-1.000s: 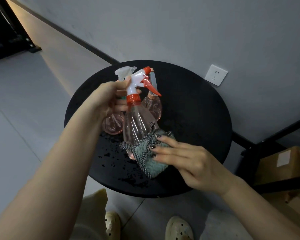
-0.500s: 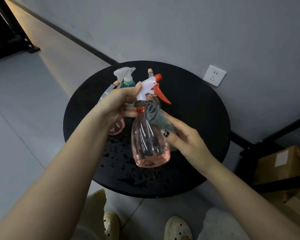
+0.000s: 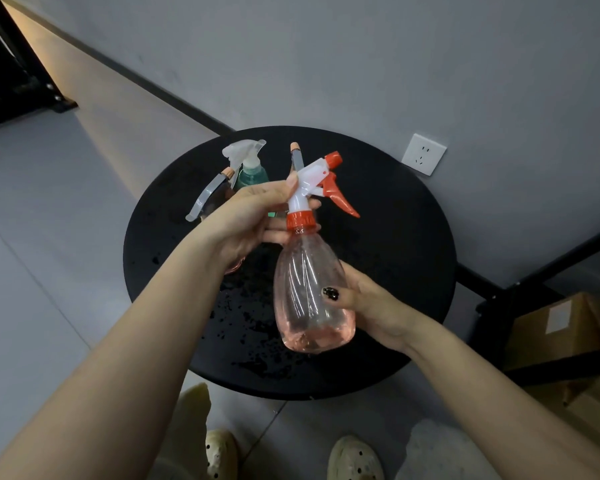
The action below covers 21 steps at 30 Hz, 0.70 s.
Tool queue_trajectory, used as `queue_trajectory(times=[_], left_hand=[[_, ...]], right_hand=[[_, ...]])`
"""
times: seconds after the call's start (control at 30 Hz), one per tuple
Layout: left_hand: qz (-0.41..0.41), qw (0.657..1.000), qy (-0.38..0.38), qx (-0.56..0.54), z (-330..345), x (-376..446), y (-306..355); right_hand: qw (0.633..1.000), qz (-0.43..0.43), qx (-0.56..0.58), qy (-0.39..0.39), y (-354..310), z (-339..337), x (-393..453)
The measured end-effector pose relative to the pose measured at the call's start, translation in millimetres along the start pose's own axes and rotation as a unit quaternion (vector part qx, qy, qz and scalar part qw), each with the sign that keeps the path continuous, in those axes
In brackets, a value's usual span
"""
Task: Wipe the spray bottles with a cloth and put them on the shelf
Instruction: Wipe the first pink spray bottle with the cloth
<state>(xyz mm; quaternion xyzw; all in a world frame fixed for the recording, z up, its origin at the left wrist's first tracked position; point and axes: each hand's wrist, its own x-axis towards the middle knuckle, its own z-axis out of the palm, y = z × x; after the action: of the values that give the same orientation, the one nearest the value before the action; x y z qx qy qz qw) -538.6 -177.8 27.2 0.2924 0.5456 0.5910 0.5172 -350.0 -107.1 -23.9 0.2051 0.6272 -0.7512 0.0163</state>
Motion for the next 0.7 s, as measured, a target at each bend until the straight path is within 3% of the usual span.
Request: queue_trajectory(times=[0.2,0.33,0.43,0.7], left_hand=[[0.007,0.998,0.048,0.025,1.1,-2.4,1.5],[0.006,0.981,0.151,0.120,4.3,-6.8,-3.4],[0.023,0.960,0.207,0.186,10.2,-11.2,-9.4],[0.028,0.955,0.216,0.202,18.9,-12.0,-14.8]], right_hand=[[0.998,-0.001,0.053,0.038,4.5,6.2,2.9],[0.996,-0.001,0.047,0.079,7.6,10.3,4.4],[0.991,-0.021,0.003,0.134,9.0,13.7,5.8],[0.941,-0.067,-0.185,0.275,5.7,29.9,5.3]])
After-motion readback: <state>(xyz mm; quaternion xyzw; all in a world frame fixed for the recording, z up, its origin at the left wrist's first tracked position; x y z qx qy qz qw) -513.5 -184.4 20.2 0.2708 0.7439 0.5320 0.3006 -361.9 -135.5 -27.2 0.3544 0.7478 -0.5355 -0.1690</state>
